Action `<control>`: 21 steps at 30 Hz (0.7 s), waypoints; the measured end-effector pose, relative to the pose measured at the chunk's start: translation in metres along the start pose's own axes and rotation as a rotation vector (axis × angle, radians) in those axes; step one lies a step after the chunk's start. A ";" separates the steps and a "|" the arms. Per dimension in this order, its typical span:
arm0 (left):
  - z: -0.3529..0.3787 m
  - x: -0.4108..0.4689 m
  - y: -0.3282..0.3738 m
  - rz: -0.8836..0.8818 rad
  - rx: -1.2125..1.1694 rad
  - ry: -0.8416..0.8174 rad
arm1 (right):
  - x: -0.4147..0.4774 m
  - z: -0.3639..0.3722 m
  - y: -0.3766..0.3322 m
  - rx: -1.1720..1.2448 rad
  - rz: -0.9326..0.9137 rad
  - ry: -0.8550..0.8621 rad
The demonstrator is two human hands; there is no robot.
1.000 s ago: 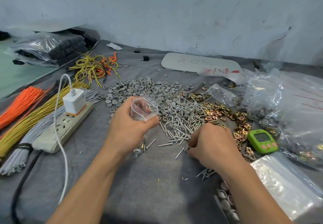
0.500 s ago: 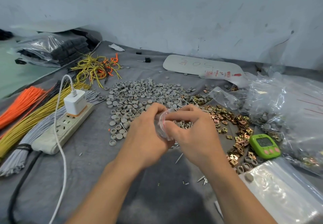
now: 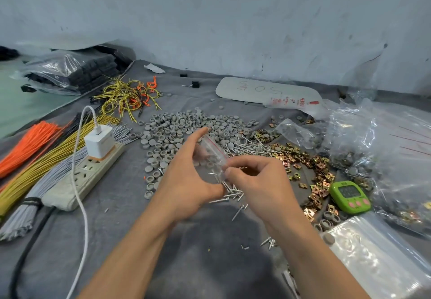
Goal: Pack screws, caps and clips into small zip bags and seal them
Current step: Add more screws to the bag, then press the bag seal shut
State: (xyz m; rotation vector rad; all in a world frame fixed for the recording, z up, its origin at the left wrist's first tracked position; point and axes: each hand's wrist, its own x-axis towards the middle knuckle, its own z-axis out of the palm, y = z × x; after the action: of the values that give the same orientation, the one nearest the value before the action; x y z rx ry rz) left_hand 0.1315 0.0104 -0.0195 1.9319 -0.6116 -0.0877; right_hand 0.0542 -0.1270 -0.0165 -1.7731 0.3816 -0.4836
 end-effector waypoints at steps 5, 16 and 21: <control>-0.017 0.004 0.001 -0.146 -0.582 -0.051 | 0.002 -0.011 -0.006 0.149 -0.069 0.051; -0.014 0.005 0.000 -0.201 -0.602 0.064 | 0.004 -0.023 -0.004 0.388 0.037 0.136; -0.013 0.007 0.003 -0.226 -0.651 0.136 | 0.003 -0.019 -0.003 0.346 0.082 0.081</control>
State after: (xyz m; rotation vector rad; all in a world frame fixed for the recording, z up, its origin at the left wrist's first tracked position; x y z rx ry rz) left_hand 0.1403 0.0174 -0.0093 1.3501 -0.2256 -0.2620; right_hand 0.0473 -0.1432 -0.0095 -1.4013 0.3991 -0.5297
